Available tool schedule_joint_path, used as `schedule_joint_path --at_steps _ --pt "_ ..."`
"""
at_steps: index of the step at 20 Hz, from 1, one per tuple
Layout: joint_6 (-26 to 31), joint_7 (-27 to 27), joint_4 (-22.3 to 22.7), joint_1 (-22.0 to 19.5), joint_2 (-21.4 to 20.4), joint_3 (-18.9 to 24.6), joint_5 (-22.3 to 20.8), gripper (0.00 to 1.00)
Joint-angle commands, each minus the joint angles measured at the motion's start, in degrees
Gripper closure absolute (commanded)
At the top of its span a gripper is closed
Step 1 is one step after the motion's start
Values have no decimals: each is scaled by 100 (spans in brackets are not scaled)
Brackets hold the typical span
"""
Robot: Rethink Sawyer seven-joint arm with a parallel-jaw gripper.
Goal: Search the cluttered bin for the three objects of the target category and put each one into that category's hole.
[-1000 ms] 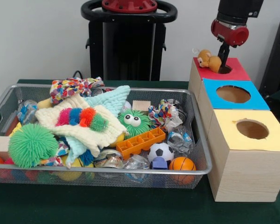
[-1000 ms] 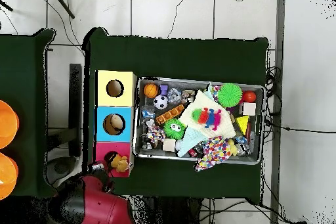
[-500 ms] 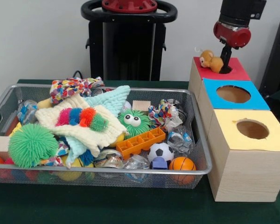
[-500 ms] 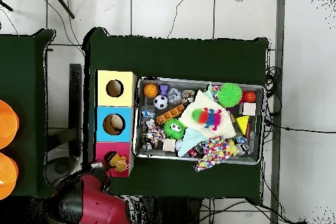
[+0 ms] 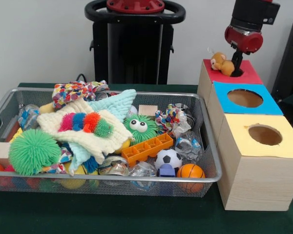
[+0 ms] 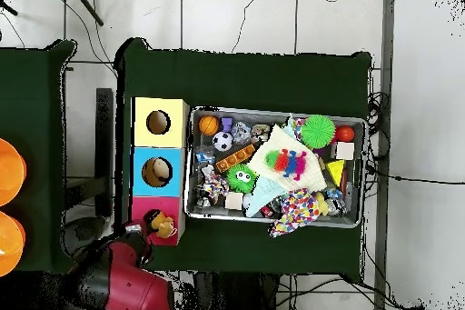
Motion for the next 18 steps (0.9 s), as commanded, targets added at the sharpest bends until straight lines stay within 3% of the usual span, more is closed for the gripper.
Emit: schedule_joint_path --at_steps 1,10,18 --pt "1166 1483 -655 458 330 17 329 100" --pt "1785 1605 -1109 594 397 -368 250 100" --pt "1895 1330 -1195 382 353 -390 194 100"
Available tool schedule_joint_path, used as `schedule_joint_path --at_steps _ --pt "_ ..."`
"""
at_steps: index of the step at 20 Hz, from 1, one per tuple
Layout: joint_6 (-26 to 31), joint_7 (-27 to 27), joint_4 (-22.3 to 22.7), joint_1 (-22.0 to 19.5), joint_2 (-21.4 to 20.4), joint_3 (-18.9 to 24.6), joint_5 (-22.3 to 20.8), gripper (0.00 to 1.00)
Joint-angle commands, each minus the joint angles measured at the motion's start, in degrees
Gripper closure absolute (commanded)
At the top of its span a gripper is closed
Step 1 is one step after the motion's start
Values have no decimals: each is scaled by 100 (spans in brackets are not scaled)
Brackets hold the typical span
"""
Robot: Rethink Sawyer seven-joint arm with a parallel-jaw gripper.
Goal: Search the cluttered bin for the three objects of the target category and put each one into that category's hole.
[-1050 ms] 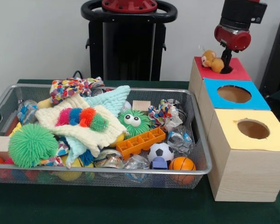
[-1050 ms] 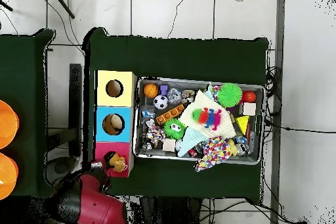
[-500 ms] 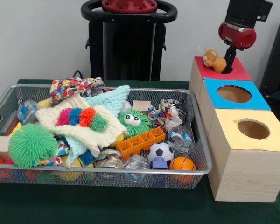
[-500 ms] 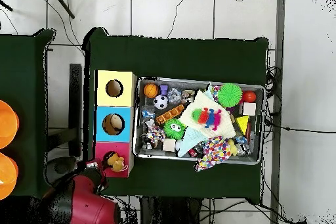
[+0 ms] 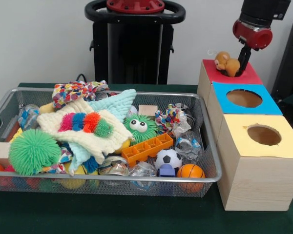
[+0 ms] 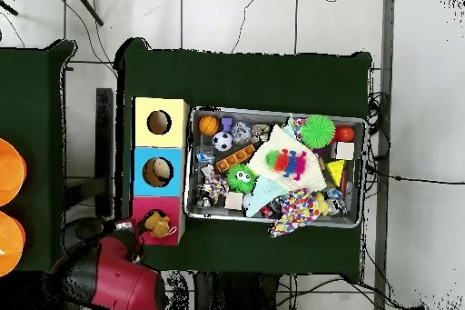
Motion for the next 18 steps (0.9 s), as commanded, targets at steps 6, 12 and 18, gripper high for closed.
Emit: schedule_joint_path --at_steps 6,12,18 --pt "533 1031 -388 -372 12 441 152 100" --pt "555 929 -336 -499 -69 487 93 100" --pt "483 906 -326 -561 -60 554 80 100"
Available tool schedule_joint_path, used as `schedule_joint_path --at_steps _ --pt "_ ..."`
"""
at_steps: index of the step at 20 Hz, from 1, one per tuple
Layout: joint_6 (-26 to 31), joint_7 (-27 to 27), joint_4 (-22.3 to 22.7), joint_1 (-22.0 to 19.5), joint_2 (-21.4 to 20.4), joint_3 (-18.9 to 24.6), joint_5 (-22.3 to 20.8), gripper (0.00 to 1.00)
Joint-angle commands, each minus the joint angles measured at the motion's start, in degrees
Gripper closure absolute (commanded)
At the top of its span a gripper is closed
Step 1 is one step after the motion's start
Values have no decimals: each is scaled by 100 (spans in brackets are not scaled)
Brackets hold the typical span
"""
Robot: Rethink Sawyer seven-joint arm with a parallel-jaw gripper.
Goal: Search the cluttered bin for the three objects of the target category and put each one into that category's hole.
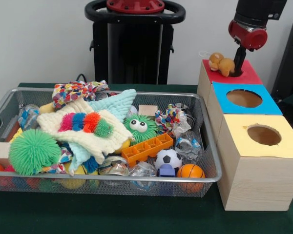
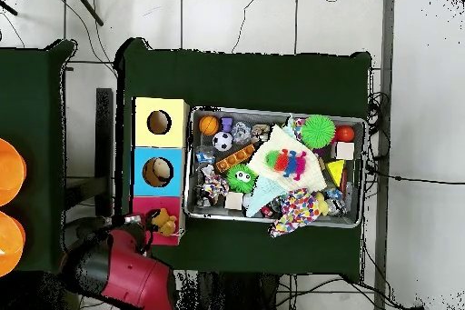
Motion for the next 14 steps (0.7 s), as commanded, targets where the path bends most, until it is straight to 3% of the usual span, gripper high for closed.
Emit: schedule_joint_path --at_steps 1,9,10,14 --pt "342 890 -283 -257 -13 560 76 100" --pt "336 854 -260 -298 -53 596 65 100" --pt "330 852 -257 -301 -56 603 66 0" --pt "375 913 -280 -259 -47 562 66 0"
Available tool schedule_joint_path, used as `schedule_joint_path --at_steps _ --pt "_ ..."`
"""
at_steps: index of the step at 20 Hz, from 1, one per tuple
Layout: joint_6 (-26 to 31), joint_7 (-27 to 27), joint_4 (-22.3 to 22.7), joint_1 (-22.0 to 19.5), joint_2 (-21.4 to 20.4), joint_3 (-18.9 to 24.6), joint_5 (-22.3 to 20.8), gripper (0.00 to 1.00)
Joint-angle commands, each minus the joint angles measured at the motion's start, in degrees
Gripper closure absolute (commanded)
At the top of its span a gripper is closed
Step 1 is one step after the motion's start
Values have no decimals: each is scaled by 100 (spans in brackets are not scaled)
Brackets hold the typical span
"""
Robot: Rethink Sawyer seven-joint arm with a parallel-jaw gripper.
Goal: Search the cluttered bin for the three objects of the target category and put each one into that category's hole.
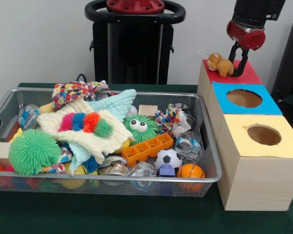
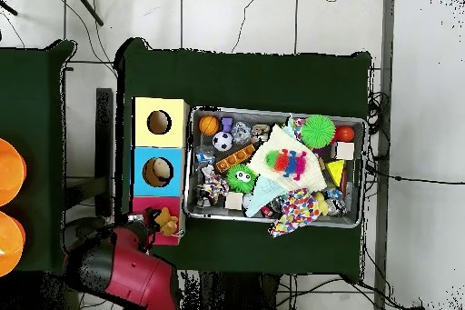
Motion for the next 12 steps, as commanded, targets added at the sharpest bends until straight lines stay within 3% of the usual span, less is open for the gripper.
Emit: schedule_joint_path --at_steps 1,12 --pt "416 907 -291 -186 -47 544 53 0" --pt "487 952 -336 -182 -56 525 66 0"
